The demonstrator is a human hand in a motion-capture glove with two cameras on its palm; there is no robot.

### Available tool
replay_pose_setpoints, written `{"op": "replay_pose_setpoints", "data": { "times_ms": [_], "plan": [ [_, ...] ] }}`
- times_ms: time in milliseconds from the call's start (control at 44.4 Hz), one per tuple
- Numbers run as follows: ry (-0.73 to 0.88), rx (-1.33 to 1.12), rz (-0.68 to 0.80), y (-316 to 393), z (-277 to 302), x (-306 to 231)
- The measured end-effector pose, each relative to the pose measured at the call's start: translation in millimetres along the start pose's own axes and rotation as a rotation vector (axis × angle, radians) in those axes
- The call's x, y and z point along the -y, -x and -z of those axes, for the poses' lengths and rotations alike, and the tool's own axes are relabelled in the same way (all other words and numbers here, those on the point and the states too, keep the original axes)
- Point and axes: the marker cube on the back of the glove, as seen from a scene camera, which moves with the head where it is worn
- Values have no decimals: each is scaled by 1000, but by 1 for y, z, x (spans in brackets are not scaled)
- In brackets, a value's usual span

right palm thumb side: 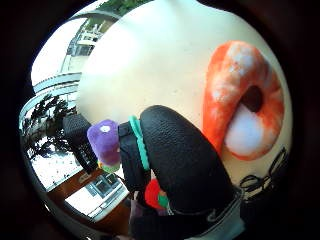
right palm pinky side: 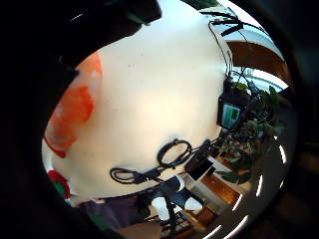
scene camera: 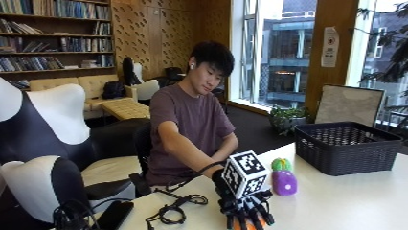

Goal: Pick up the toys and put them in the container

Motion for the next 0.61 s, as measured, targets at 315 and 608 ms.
{"op": "replay_pose_setpoints", "data": {
  "times_ms": [315,608],
  "plan": [
    [-383,51,17,4,-27,13],
    [-402,-96,82,12,-6,13]
  ]
}}
